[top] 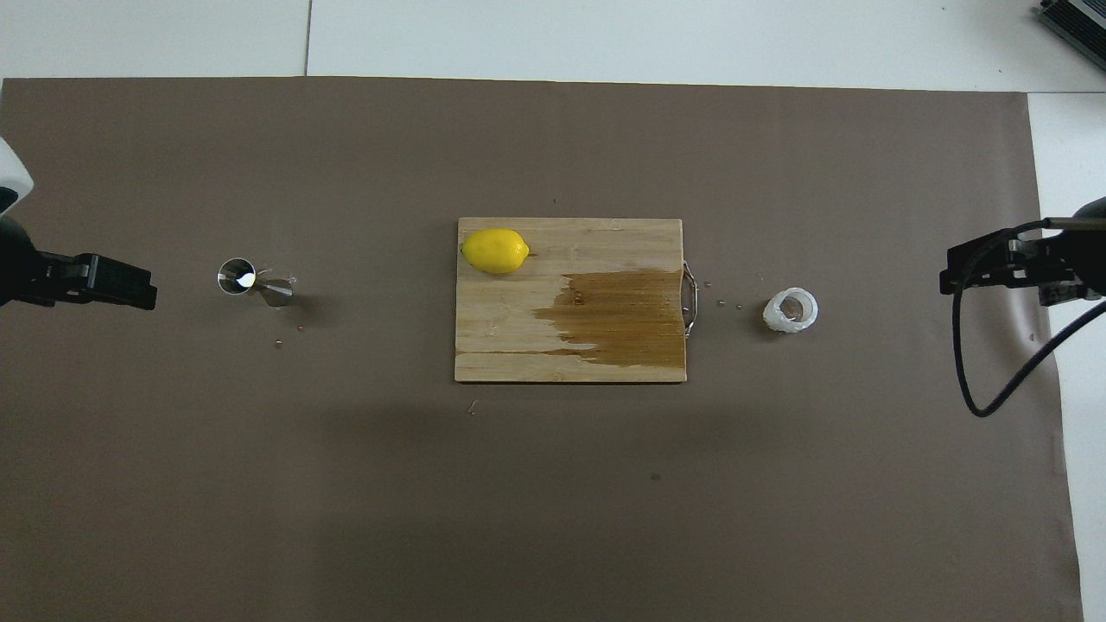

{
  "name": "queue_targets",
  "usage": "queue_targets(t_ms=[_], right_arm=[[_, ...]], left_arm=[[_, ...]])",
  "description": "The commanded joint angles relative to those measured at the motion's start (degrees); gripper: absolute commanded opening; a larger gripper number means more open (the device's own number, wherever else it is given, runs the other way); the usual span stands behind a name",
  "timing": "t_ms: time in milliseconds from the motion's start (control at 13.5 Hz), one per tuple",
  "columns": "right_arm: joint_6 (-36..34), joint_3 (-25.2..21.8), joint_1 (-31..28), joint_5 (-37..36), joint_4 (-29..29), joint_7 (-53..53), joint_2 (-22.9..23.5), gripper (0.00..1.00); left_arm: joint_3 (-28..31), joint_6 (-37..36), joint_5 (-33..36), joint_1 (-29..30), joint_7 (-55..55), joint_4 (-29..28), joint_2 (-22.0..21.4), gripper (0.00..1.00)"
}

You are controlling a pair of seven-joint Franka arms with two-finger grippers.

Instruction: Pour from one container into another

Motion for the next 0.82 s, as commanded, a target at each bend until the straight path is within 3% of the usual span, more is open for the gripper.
queue_targets(t_ms=[0, 742], right_arm=[[-0.26, 0.41, -0.70, 0.30, -0.32, -0.06, -0.50, 1.00], [-0.26, 0.49, -0.70, 0.30, -0.32, -0.06, -0.50, 1.00]], left_arm=[[0.34, -0.66, -0.52, -0.06, -0.28, -0.21, -0.36, 1.00], [0.33, -0.40, -0.43, -0.76, 0.07, -0.21, -0.27, 1.00]])
